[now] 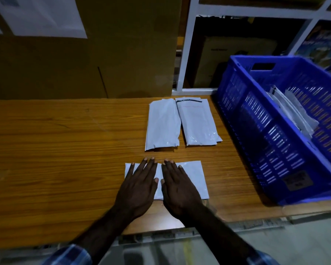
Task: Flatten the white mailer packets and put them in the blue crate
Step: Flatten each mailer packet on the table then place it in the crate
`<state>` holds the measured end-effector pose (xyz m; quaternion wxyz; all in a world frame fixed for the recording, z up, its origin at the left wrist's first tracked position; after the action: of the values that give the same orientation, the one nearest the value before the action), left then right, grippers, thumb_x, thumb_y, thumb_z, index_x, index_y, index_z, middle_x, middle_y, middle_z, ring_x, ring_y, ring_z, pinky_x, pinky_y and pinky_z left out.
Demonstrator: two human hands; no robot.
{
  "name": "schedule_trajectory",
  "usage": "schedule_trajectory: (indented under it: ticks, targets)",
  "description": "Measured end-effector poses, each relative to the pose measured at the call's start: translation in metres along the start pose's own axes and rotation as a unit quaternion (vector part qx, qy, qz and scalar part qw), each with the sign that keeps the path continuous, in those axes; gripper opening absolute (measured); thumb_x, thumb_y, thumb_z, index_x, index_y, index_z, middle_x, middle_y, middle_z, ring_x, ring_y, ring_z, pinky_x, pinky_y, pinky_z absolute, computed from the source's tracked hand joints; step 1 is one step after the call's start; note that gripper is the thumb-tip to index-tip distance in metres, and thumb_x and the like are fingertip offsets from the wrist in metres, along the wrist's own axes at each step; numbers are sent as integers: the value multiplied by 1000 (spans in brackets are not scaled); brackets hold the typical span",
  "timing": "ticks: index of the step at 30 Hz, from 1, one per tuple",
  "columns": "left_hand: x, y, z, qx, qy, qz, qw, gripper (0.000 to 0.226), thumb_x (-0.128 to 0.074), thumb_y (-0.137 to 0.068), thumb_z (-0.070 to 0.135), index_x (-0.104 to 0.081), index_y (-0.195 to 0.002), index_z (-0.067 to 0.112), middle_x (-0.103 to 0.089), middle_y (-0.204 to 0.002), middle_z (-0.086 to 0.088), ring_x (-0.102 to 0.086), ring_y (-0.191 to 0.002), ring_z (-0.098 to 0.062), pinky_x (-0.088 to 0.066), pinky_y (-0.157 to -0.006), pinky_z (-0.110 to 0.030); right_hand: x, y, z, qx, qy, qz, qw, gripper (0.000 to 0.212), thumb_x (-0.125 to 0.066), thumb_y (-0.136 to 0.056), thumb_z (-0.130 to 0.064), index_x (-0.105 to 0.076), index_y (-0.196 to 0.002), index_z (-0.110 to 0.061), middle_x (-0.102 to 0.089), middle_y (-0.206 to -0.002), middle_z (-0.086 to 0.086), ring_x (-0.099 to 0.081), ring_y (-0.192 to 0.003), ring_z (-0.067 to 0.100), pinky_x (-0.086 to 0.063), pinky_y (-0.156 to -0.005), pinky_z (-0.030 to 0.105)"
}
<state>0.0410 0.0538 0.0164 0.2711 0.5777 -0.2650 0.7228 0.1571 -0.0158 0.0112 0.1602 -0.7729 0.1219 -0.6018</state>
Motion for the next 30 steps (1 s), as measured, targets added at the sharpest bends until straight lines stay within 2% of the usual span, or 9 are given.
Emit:
schedule_trajectory:
  ticks: [2, 4, 6, 9, 12, 16, 23, 27, 30]
  targets:
    - [2, -2, -1, -1, 27, 9, 1000, 72, 7, -99, 54, -19, -155, 18, -13, -161, 5, -3, -149, -9, -3, -120, -37, 0, -4, 0, -11, 7, -18, 1000, 49, -35, -105, -21, -38, -146, 7, -31, -155, 23, -26, -148, 32, -32, -115, 51]
    - [3, -3, -5, 11, 77, 3, 997, 84, 21, -87, 63, -7, -155, 23, 1, -159, 12, 9, -147, -1, 10, -119, -25, 3, -9, -3, -19, 12, -18, 1000, 49, -32, -105, -22, -40, -145, 6, -34, -155, 22, -28, -147, 31, -30, -116, 50]
    - [8, -4, -10, 14, 100, 15, 995, 88, 23, -84, 65, -7, -154, 21, 2, -156, 12, 9, -146, -1, 14, -115, -18, 4, -15, -9, -19, 5, -8, 1000, 49, -31, -105, -21, -41, -145, 5, -36, -154, 21, -29, -147, 30, -28, -118, 47]
    - [13, -1, -15, 8, 71, 32, 997, 78, 10, -96, 56, -22, -152, 13, -15, -158, 3, -7, -147, -9, 7, -118, -23, -4, -20, -18, -8, -11, -5, 1000, 48, -32, -105, -20, -43, -143, 7, -38, -152, 23, -31, -146, 32, -31, -116, 48]
    - [8, 4, -18, 3, 64, 17, 998, 65, -5, -104, 44, -36, -149, 8, -32, -155, -4, -21, -146, -17, -5, -118, -31, -11, -16, -21, -7, -22, 4, 1000, 46, -37, -104, -18, -44, -142, 8, -39, -151, 23, -32, -145, 33, -34, -114, 49]
    - [4, 5, -19, -10, 64, 20, 998, 60, -10, -105, 42, -34, -150, 10, -28, -157, -1, -18, -148, -15, -9, -118, -34, -11, -13, -22, 7, -5, 18, 1000, 46, -44, -103, -16, -43, -142, 8, -37, -152, 24, -30, -146, 33, -33, -115, 49]
    - [7, 0, -21, -1, 56, 34, 998, 70, 0, -100, 50, -29, -150, 11, -22, -156, 3, -14, -147, -14, 1, -118, -27, -7, -18, -19, 5, -3, -12, 1000, 47, -32, -106, -22, -46, -140, 7, -40, -150, 24, -32, -145, 33, -34, -115, 49]
    - [12, -5, -15, 13, 39, 25, 999, 65, -6, -104, 39, -46, -142, 7, -45, -148, -8, -35, -141, -21, -17, -113, -39, -2, -25, -16, -12, -5, -21, 1000, 50, -25, -106, -24, -48, -140, 6, -44, -148, 22, -37, -143, 31, -37, -113, 48]
    - [4, -4, -12, 22, 44, 12, 999, 64, -7, -104, 36, -48, -142, 6, -45, -149, -9, -35, -142, -23, -24, -111, -45, -7, -20, -17, -9, -12, -29, 999, 49, -30, -105, -23, -46, -141, 6, -42, -150, 22, -35, -144, 31, -36, -113, 49]
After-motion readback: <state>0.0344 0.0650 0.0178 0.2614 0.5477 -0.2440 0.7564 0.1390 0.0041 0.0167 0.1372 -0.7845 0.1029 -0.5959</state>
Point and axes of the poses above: each hand's wrist, its own y-axis away from the middle knuckle, its own x-axis out of the back of the hand, z = x × y, the point moved 5 cm from there along -y, towards the middle knuckle
